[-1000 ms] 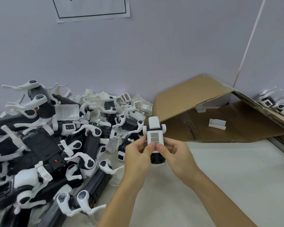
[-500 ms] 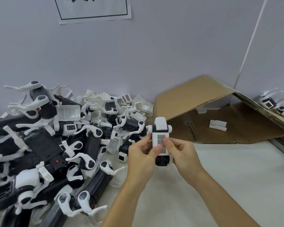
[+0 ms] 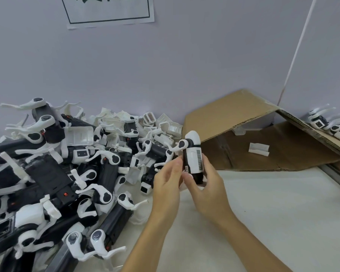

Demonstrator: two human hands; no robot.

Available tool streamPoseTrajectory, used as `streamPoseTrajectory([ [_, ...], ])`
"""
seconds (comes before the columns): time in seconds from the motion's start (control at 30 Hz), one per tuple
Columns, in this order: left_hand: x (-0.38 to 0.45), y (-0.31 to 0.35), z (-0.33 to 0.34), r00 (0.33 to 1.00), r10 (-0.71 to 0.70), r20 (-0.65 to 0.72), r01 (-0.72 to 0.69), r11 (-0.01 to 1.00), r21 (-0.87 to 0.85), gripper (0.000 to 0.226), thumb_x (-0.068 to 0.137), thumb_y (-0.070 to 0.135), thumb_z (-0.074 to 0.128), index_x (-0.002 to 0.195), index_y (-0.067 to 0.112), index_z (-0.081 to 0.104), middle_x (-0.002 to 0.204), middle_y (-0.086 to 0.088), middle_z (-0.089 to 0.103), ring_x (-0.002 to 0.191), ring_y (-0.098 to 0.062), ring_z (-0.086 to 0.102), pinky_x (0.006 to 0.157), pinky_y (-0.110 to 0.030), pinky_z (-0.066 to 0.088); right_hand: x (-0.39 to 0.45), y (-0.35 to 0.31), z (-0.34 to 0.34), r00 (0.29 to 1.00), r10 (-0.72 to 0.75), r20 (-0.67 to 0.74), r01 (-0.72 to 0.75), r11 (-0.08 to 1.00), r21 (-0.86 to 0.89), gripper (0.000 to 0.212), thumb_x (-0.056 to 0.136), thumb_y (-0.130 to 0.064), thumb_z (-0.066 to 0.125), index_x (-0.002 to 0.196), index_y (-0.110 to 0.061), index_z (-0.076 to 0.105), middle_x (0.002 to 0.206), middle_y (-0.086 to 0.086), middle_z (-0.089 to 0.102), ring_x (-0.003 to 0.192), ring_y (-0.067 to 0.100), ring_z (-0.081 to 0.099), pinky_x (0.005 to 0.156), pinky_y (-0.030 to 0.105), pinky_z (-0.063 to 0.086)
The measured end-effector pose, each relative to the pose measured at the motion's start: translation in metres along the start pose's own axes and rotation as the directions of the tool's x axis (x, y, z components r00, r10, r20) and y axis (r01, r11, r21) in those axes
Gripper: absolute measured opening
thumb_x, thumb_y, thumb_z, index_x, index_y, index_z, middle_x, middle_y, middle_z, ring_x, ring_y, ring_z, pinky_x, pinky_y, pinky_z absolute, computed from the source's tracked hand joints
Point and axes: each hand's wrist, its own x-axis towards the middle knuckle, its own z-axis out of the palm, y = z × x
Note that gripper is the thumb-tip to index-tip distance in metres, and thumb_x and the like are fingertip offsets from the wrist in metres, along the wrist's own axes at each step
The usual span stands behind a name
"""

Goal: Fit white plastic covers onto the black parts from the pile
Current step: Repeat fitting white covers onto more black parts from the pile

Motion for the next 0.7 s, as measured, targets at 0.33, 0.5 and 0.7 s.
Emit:
streamPoseTrajectory([
  [0.33, 0.002, 0.001, -0.01, 0.979, 0.153, -0.134, -0.104, 0.943, 0.317, 0.044, 0.091, 0.049, 0.065, 0.132, 0.041, 0.054, 0.128, 0.026, 0.058, 0.117, 0.004, 0.055, 0.09, -0.017, 0.049, 0.011, 0.002, -0.025, 0.963, 0.241, 0.124, -0.27, 0.831, 0.485, 0.042, 0.067, -0.04, 0.06, 0.095, -0.014, 0.077, 0.083, 0.017, 0.067, 0.073, 0.022, 0.059, 0.06, 0.027, 0.048],
  [0.5, 0.006, 0.007, -0.013, 0.979, 0.122, -0.16, -0.096, 0.983, 0.159, 0.034, 0.085, 0.036, 0.074, 0.118, 0.036, 0.065, 0.12, 0.009, 0.069, 0.113, -0.01, 0.065, 0.086, -0.032, 0.058, 0.007, -0.003, -0.02, 0.957, 0.146, 0.252, -0.235, 0.896, 0.375, 0.045, 0.079, -0.04, 0.061, 0.121, -0.025, 0.069, 0.109, 0.009, 0.071, 0.096, 0.024, 0.066, 0.08, 0.035, 0.054],
  [0.7, 0.008, 0.01, -0.022, 0.938, 0.207, -0.279, -0.165, 0.972, 0.167, 0.022, 0.087, 0.027, 0.075, 0.106, 0.037, 0.068, 0.101, 0.012, 0.073, 0.095, -0.018, 0.07, 0.082, -0.032, 0.057, 0.012, -0.016, -0.028, 0.935, 0.05, 0.351, -0.07, 0.997, 0.045, 0.034, 0.092, -0.038, 0.059, 0.125, -0.033, 0.064, 0.105, -0.006, 0.072, 0.099, 0.019, 0.067, 0.085, 0.039, 0.058],
])
